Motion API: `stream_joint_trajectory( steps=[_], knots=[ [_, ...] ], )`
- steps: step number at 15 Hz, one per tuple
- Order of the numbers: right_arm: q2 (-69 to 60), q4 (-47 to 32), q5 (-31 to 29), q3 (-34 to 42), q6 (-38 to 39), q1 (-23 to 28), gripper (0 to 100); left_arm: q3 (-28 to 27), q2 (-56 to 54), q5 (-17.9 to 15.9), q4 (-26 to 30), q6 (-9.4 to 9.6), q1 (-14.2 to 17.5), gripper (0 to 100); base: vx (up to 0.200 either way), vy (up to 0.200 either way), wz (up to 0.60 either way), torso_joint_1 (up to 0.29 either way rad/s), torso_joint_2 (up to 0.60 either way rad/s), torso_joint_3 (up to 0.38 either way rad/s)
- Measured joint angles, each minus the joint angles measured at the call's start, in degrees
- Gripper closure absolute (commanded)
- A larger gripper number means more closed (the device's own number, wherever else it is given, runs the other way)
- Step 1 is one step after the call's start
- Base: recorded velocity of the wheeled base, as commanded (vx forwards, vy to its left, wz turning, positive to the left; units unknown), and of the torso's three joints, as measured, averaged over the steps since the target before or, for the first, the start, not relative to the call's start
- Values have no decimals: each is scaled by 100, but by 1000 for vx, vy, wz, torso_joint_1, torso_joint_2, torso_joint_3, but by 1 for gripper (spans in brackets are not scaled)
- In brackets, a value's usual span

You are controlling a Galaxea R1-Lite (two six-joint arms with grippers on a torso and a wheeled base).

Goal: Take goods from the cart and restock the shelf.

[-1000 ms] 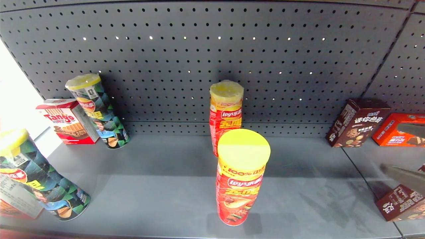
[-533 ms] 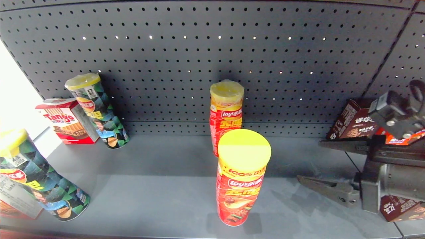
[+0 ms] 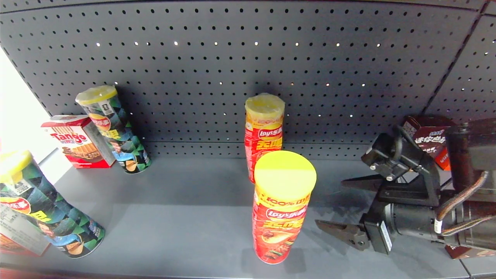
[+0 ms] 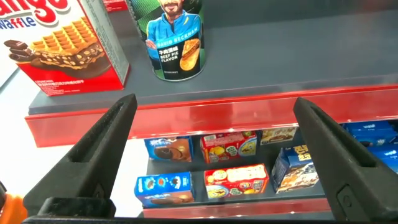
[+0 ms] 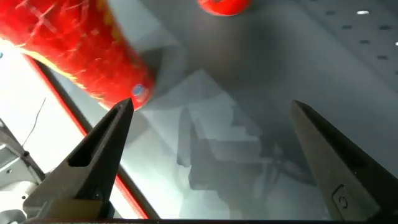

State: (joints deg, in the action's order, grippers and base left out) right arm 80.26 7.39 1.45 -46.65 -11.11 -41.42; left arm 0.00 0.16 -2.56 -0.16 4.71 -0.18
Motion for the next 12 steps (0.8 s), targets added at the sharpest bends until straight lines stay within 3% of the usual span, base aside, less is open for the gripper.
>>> stream_joint_trajectory(
  steps=[12],
  knots=[
    [662, 243, -17, -211, -9, -325, 0, 0, 0, 11, 0, -4, 0, 0, 0, 0, 0, 0, 0, 0]
  ],
)
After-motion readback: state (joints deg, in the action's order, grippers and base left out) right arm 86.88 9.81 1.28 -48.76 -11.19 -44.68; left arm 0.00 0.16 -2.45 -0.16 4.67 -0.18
